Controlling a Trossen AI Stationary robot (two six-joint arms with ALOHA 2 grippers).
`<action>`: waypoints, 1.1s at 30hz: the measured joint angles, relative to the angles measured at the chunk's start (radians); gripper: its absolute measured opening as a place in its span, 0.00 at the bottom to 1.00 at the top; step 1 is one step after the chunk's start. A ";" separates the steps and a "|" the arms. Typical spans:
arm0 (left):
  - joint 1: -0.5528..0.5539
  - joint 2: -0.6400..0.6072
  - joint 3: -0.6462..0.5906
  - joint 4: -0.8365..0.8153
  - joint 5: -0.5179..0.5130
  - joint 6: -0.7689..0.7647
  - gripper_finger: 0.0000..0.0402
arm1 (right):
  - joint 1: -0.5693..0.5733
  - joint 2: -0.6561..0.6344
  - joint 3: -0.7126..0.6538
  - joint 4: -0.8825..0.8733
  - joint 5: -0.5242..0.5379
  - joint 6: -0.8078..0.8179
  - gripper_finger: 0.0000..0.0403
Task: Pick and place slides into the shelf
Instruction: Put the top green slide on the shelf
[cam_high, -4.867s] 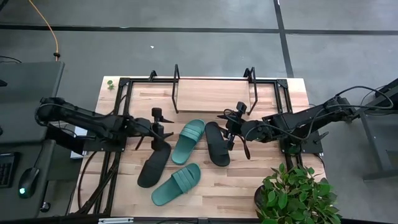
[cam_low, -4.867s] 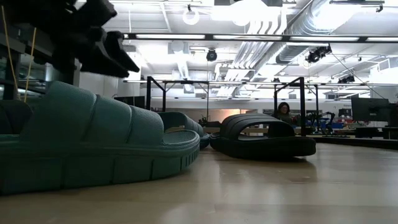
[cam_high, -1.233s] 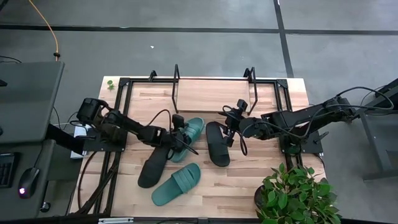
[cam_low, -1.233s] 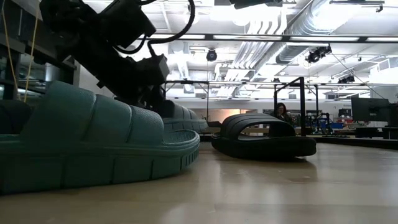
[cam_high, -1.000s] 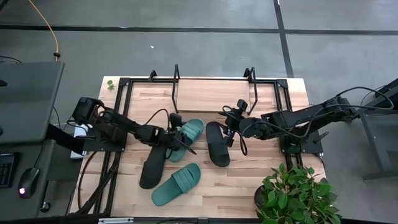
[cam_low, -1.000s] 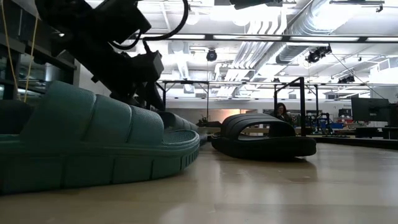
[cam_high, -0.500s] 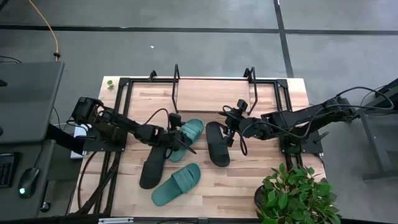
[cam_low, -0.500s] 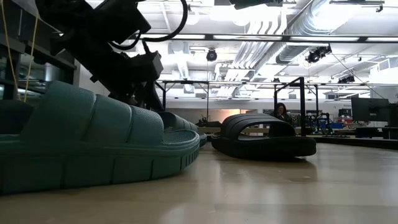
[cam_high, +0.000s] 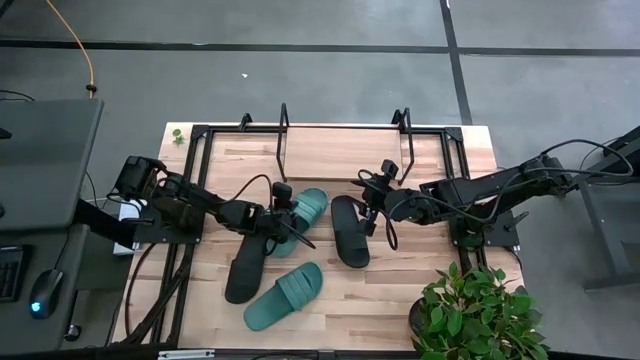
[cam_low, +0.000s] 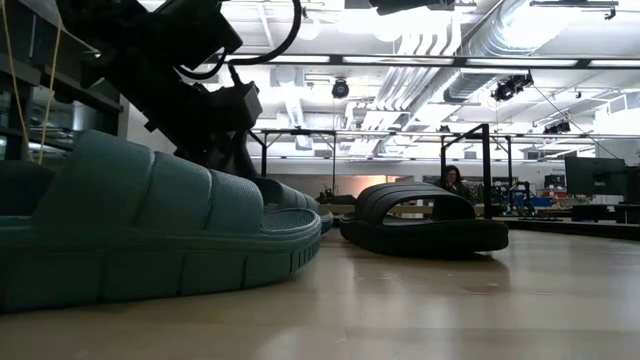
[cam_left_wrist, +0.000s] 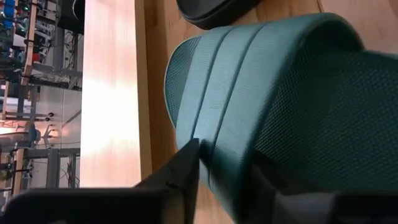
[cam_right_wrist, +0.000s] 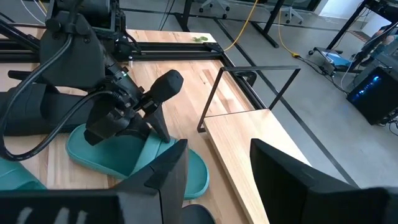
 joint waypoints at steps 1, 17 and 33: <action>0.000 0.000 0.000 0.000 0.000 0.000 0.15 | 0.000 0.000 0.000 0.000 0.000 0.000 0.41; -0.001 -0.001 0.028 -0.011 -0.120 0.001 0.04 | 0.000 0.000 0.000 0.000 0.000 -0.003 0.41; -0.001 -0.002 0.278 -0.371 -0.213 -0.152 0.02 | 0.002 0.087 0.000 0.032 0.024 -0.167 0.41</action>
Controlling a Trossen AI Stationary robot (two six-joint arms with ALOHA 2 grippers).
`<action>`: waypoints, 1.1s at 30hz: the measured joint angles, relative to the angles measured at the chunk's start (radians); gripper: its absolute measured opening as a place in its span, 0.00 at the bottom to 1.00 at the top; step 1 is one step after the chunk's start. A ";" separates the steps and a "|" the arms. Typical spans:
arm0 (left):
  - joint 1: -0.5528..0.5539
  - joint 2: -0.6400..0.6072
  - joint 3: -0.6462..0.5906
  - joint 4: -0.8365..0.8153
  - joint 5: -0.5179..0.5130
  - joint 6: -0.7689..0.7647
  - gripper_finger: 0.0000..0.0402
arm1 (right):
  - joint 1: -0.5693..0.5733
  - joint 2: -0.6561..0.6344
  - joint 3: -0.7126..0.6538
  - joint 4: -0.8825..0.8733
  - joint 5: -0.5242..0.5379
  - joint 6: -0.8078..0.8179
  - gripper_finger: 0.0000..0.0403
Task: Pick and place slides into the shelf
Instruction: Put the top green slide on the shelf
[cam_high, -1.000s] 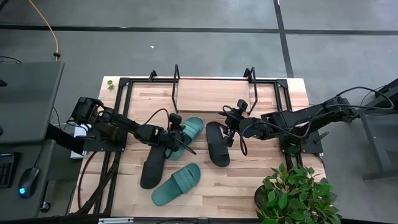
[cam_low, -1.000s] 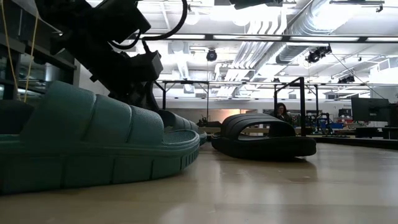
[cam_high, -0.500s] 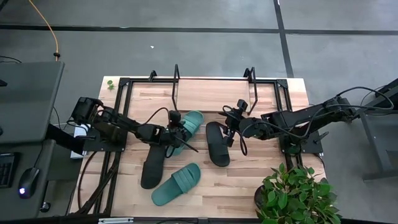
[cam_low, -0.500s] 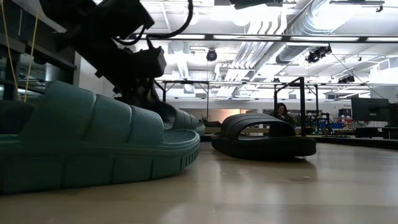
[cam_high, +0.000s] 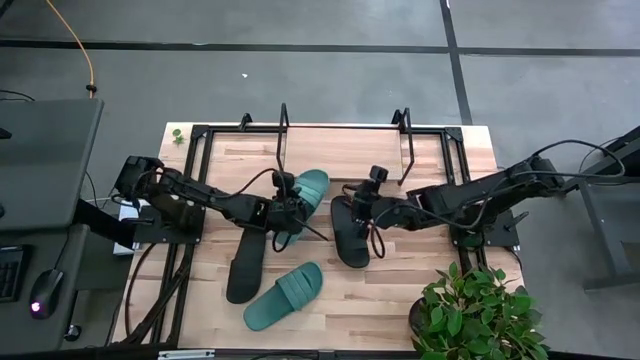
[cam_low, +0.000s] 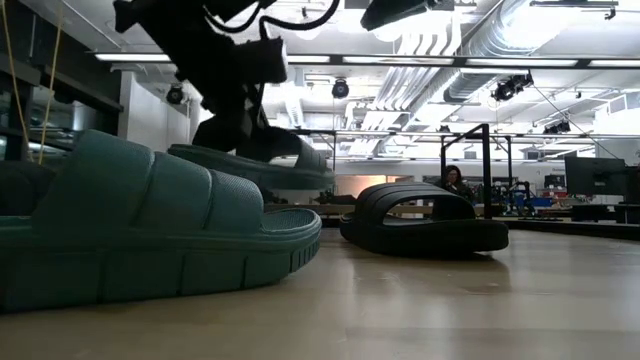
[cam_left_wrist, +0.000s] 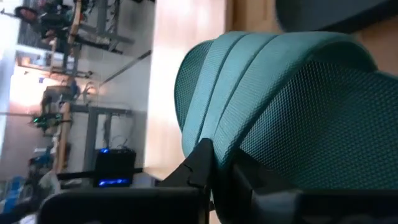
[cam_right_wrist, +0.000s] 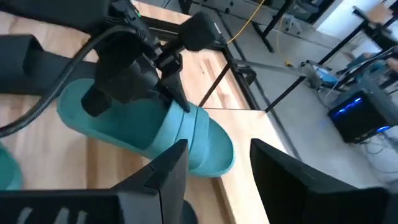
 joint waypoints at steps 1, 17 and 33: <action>0.000 0.000 0.010 -0.019 -0.010 -0.009 0.02 | 0.000 0.002 0.000 0.003 0.005 -0.008 0.41; 0.000 0.000 0.204 -0.096 -0.039 0.018 0.10 | 0.012 0.066 0.000 0.029 0.139 -0.103 0.59; 0.000 0.000 0.313 -0.091 -0.040 0.113 0.10 | 0.011 0.110 0.000 0.159 0.172 -0.188 0.62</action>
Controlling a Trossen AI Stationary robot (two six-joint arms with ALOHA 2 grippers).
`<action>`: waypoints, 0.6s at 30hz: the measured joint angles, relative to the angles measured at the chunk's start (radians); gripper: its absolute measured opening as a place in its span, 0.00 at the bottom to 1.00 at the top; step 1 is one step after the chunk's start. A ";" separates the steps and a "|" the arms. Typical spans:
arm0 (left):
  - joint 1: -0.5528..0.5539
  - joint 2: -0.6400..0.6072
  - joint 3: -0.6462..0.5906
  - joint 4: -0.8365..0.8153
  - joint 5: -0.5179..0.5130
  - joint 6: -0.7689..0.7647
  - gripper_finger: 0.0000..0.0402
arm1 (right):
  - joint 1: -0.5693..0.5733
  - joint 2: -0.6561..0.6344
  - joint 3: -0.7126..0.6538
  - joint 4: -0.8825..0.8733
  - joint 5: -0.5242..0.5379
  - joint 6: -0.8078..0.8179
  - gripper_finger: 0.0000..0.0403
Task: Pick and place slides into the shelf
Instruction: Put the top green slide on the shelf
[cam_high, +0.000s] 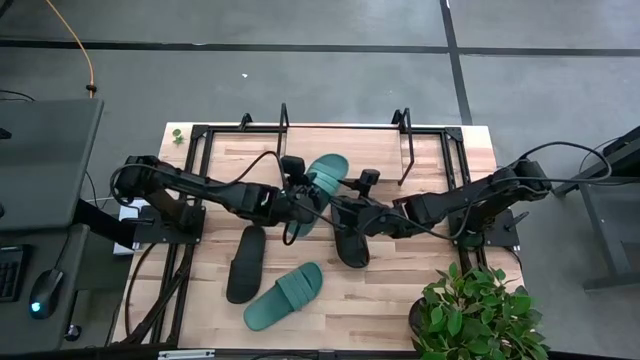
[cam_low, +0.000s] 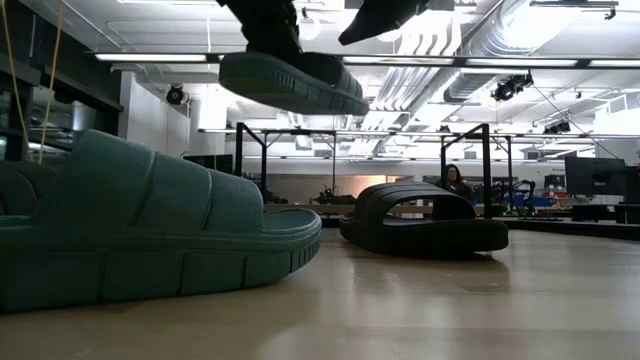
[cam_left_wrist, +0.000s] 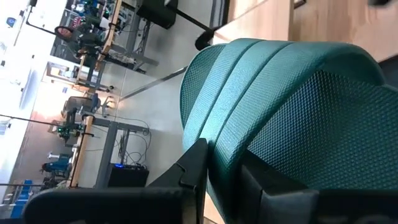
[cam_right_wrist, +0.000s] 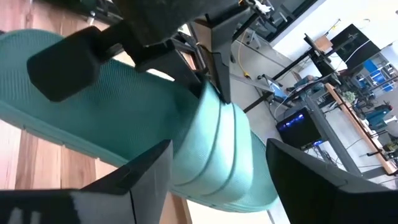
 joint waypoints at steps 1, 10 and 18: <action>0.000 0.000 0.006 0.003 -0.004 0.009 0.10 | 0.000 0.000 0.000 0.009 0.000 -0.006 0.62; 0.000 0.000 0.055 0.028 0.017 0.022 0.10 | 0.000 0.000 0.000 0.034 0.036 -0.017 0.62; 0.000 0.000 0.072 0.093 0.084 0.046 0.10 | -0.001 0.002 0.000 0.050 0.062 -0.024 0.62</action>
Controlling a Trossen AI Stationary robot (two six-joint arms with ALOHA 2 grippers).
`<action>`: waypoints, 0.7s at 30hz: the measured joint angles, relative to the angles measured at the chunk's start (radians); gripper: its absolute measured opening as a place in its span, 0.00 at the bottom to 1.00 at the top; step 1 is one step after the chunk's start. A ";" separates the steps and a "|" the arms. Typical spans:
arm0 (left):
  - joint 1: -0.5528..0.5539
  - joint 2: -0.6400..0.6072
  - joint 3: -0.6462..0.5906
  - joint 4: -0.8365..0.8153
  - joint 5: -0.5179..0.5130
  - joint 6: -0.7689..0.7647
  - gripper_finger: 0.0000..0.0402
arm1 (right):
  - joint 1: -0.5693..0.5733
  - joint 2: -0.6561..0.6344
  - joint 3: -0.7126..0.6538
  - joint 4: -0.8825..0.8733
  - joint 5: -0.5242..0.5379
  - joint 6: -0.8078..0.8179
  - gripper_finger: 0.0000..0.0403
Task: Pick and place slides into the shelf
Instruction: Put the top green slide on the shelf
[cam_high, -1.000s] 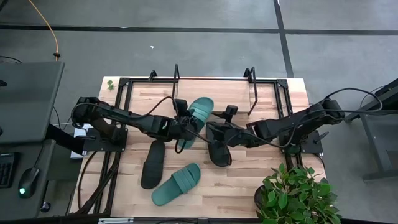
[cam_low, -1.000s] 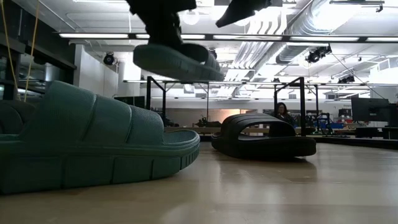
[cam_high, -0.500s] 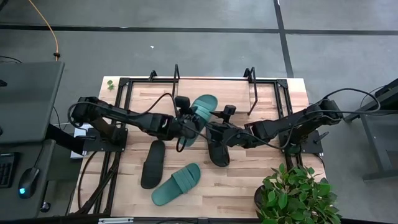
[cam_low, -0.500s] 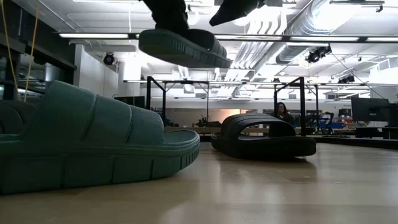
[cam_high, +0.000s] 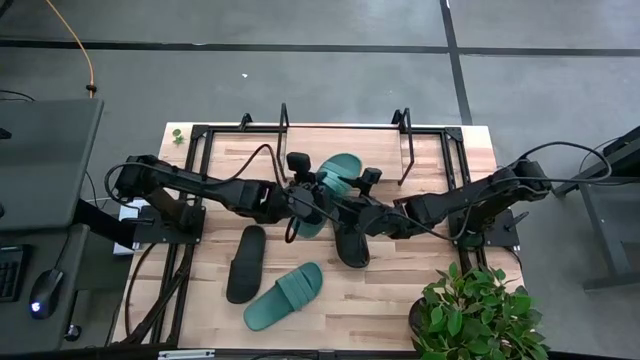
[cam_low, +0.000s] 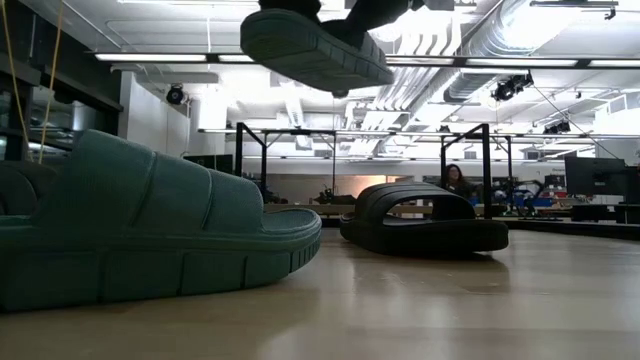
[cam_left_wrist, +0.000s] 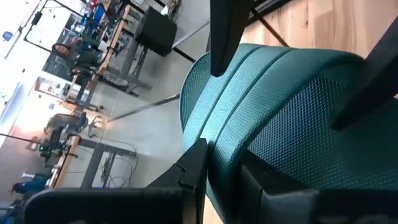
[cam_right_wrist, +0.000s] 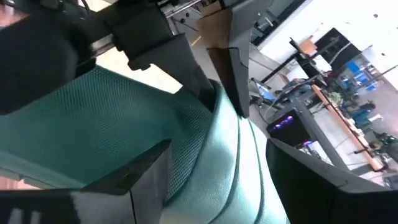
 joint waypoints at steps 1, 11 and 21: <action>0.000 0.000 0.000 0.008 0.004 0.003 0.10 | 0.001 0.002 0.000 0.003 0.017 -0.005 0.62; 0.000 0.000 0.000 0.011 0.018 0.001 0.10 | 0.000 0.023 0.000 -0.002 0.126 -0.027 0.62; 0.000 0.000 0.000 0.012 0.018 -0.001 0.10 | 0.001 0.023 0.000 -0.008 0.167 -0.018 0.52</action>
